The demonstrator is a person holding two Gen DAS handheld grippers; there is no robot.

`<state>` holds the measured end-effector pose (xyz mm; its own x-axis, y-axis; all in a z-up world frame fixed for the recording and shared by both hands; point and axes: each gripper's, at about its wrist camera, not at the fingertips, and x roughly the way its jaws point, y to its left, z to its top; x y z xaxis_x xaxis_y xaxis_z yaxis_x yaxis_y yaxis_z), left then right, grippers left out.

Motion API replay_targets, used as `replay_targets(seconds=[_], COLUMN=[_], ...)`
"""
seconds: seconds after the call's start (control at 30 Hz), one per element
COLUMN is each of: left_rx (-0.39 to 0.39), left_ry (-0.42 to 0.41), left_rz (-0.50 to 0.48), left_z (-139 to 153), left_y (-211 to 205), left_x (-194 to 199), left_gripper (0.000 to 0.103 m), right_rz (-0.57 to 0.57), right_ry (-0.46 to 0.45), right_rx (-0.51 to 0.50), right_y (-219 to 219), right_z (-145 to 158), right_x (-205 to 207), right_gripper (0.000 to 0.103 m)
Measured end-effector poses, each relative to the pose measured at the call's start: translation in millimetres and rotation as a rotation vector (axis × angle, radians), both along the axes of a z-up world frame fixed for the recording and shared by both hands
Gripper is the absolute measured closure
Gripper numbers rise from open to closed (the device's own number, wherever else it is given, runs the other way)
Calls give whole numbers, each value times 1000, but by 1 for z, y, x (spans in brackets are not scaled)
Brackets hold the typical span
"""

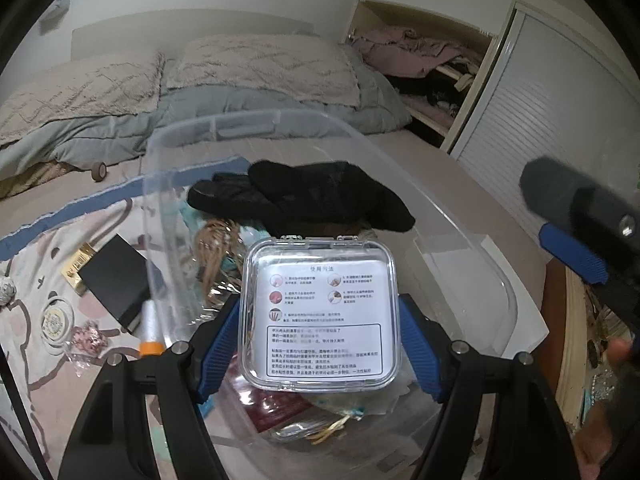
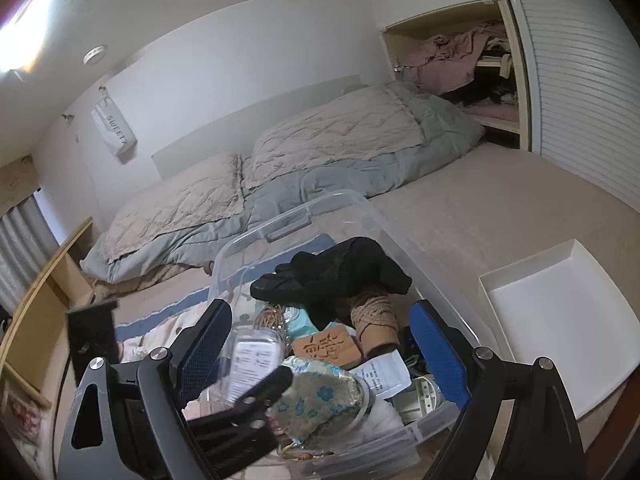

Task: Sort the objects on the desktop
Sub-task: 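Lower the floral pouch into the clear bin and open the right gripper, then lower the clear case into the bin and open the left gripper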

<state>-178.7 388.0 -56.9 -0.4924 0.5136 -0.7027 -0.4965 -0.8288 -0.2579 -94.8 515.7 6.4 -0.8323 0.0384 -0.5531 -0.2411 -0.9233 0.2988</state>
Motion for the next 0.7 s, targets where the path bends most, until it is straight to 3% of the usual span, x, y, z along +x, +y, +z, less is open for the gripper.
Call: replay_targets(seconds=[0.33,0.63,0.67,0.7], left_rx=[-70,-77,-82,-83], left_ry=[-47,-51,-47,-51], left_rz=[-9,-51,-58,-54], left_z=[-17,-17,-17,-17], left_y=[17,26,28,28], left_x=[-2,1,2,2], left_gripper=[28,28,23,8], right_rz=[-32,-44,-44,-46], right_ry=[-25,-38,-38,-36], right_rx=[-32,-60,-61,-66], right_y=[11,19,20,21], right_z=[-4,-9,-9,-9], right_x=[1,2,2,3], right_gripper=[12,12,12,12])
